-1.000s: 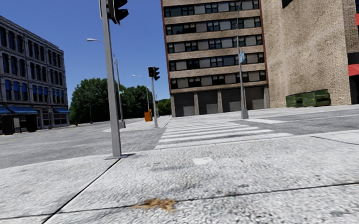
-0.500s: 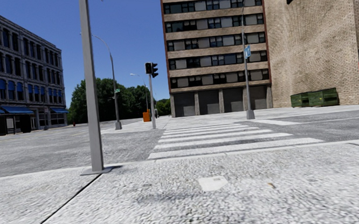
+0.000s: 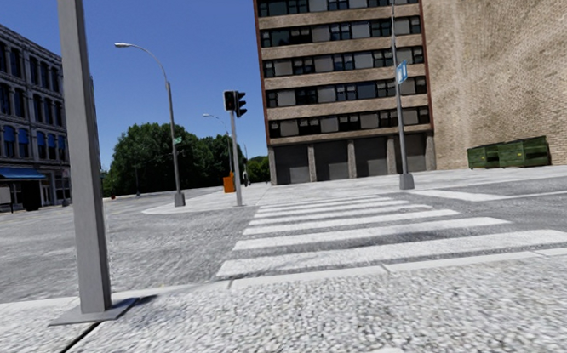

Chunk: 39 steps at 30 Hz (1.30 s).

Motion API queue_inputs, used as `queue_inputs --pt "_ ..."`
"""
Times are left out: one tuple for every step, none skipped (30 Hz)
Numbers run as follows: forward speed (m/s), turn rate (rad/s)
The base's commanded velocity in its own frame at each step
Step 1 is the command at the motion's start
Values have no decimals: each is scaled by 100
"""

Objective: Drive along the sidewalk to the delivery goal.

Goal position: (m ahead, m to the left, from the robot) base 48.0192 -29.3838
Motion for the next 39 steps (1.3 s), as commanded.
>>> queue_inputs --pt "200 0" --pt "200 0" --pt "200 0" --pt "200 0" --pt "200 0" --pt "200 0" --pt "200 0" --pt "200 0" --pt "200 0" --pt "200 0" --pt "200 0" --pt "200 0" --pt "199 0" --pt "199 0" --pt "188 0" --pt "180 0" --pt "178 0" --pt "178 0" --pt "178 0" --pt "178 0" --pt "177 0" --pt "177 0" --pt "177 0" --pt "177 0" --pt "177 0" --pt "177 0" --pt "177 0" --pt "177 0" --pt "177 0" --pt "177 0" --pt "177 0" --pt "177 0" --pt "177 0" --pt "177 0" --pt "177 0" --pt "168 0" --pt "157 0" --pt "157 0" --pt "155 0"
